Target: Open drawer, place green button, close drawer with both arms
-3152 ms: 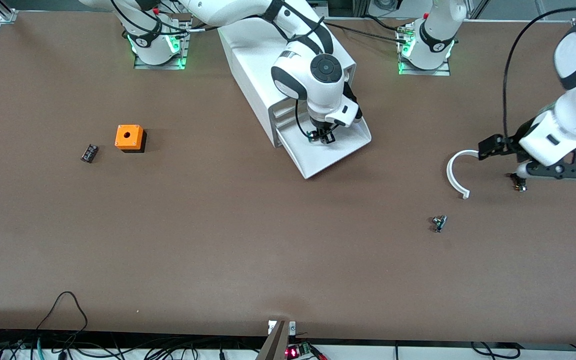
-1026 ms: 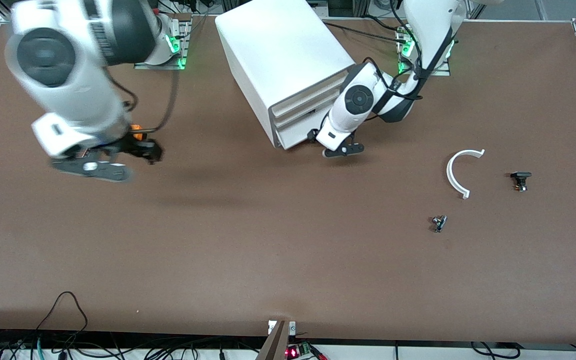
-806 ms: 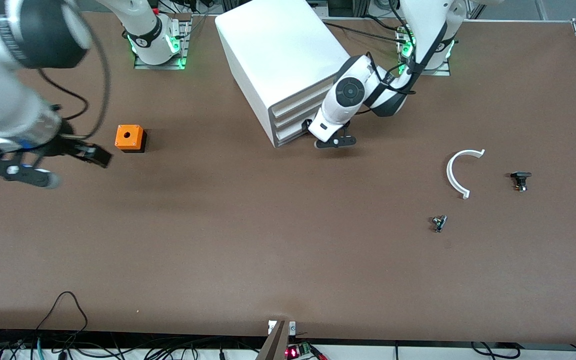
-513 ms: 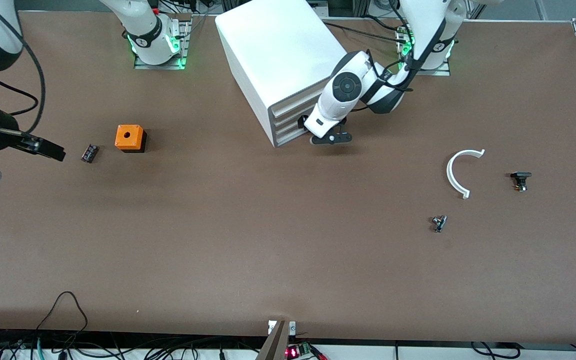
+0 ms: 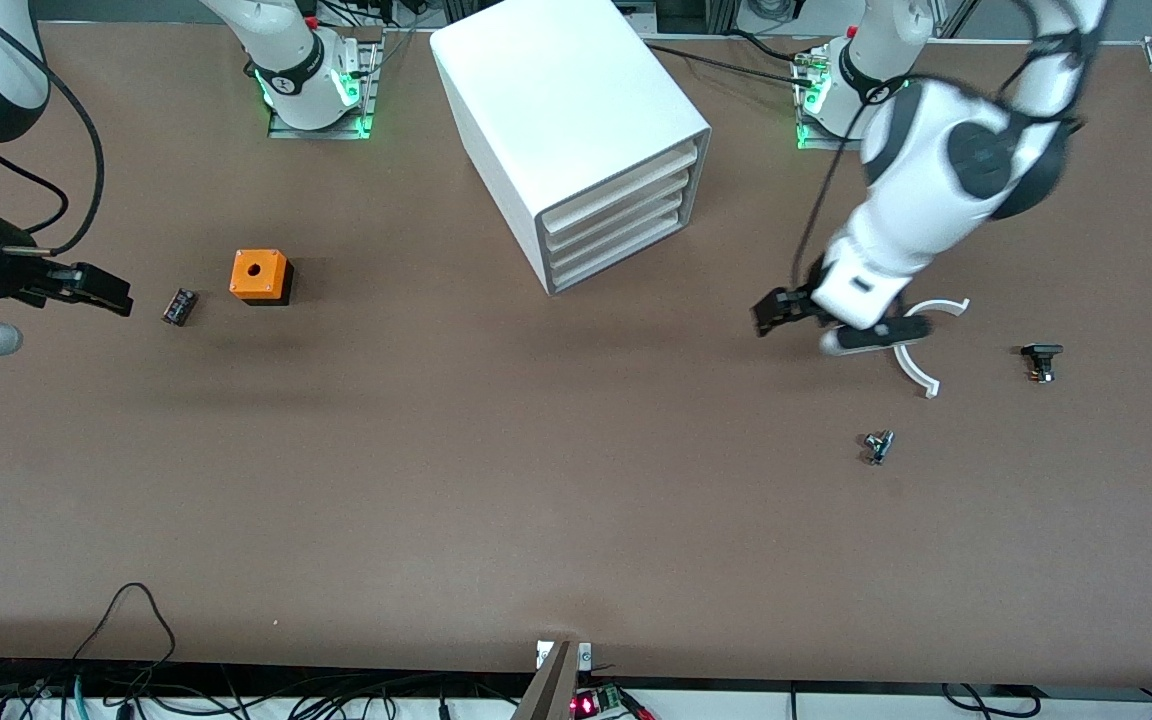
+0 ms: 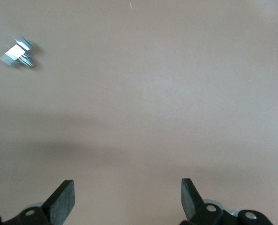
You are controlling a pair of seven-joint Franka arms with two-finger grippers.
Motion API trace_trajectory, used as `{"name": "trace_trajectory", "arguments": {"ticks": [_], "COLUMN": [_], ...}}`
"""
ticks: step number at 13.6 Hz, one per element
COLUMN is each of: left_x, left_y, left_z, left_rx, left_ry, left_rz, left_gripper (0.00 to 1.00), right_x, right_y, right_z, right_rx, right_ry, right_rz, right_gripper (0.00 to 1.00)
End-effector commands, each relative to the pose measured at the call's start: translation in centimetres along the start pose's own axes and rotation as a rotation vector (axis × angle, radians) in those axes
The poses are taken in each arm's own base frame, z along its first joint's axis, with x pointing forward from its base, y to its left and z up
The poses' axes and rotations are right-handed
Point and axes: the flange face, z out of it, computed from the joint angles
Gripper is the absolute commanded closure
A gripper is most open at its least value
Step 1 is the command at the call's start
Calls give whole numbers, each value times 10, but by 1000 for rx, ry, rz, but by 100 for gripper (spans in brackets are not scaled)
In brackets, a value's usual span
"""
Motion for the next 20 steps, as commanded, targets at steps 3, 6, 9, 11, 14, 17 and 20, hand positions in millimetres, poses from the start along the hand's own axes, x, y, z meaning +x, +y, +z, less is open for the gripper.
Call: {"name": "trace_trajectory", "arguments": {"ticks": [3, 6, 9, 11, 14, 17, 20], "left_x": [-1, -2, 1, 6, 11, 19, 21], "left_y": [-60, -67, -76, -88, -88, -89, -86], "left_z": [-151, -195, -200, -198, -188, -180, -182], "left_rx": [91, 184, 188, 188, 188, 189, 187], "left_ry": [-27, -27, -20, -31, -50, -60, -56], "left_rz": [224, 231, 215, 194, 194, 188, 192], "left_gripper": [0, 0, 0, 0, 0, 0, 0], "right_x": [-52, -66, -73, -68, -66, -68, -68], "right_y": [12, 19, 17, 22, 23, 23, 26], "right_z": [-2, 0, -7, -13, -19, -30, -30], "right_rx": [36, 58, 44, 48, 51, 44, 42], "right_ry": [8, 25, -7, 0, 21, 31, 23], "right_rz": [-6, 4, -59, -59, -41, -54, -54], "right_gripper": [0, 0, 0, 0, 0, 0, 0]}}
